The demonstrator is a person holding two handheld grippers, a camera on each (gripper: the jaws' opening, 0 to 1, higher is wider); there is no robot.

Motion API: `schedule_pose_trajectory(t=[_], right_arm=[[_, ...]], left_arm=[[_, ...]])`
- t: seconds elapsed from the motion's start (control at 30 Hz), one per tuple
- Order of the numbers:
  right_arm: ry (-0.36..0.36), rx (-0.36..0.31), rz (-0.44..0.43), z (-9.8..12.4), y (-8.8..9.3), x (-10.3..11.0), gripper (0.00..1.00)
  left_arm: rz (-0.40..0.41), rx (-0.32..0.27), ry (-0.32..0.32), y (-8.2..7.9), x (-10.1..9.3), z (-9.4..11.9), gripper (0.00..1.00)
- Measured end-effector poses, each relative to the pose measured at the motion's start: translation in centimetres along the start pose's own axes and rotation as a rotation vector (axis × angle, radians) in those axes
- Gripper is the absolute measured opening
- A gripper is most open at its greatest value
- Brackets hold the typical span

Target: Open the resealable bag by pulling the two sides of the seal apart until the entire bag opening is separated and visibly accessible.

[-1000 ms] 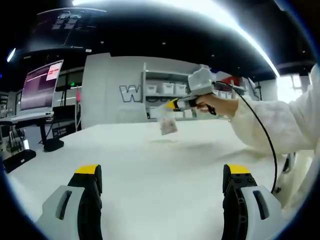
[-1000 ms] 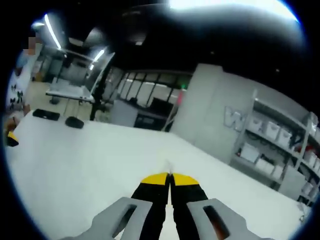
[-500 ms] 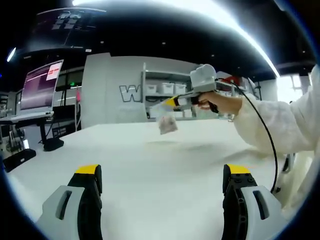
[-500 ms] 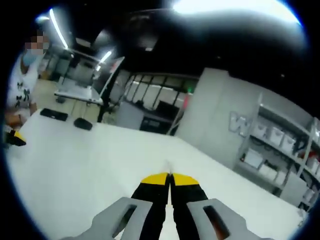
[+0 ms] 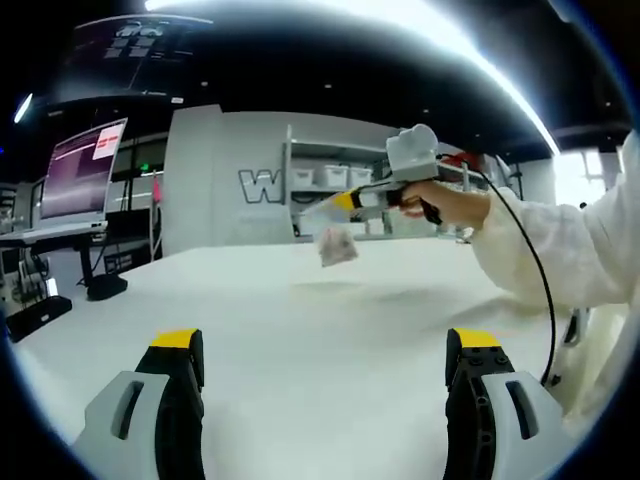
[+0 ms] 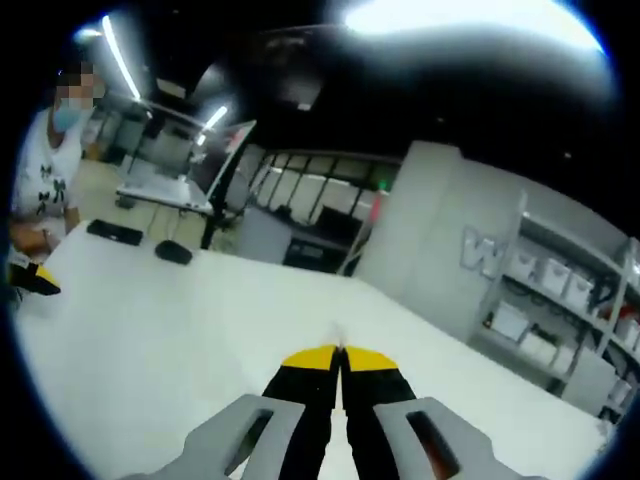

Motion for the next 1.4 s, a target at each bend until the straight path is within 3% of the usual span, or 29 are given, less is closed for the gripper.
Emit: schedule_pose_trajectory(t=[0.5,1.4], right_arm=[[-0.008,-0.034,0.019,1.6,-1.1,0.5,0.0],[-0.02,-0.053,0.037,3.3,-1.4,0.9,0.0]], left_arm=[[-0.01,-0.004,0.005,-0.2,-0.3,0.0,1.0],[-0.017,0.0,0.01,-0.3,-0.6,0.1,1.0]])
Point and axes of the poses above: the point that each gripper's makers call its tool centre point, and the gripper's own axes: z roughly backward along the fingers, x roughly to its left, y roughly out of its underside, the point moved 1 cm from there along z, roughly backward along the fingers, and after that the axes turned 9 degrees about z, right-handed, at the moved point
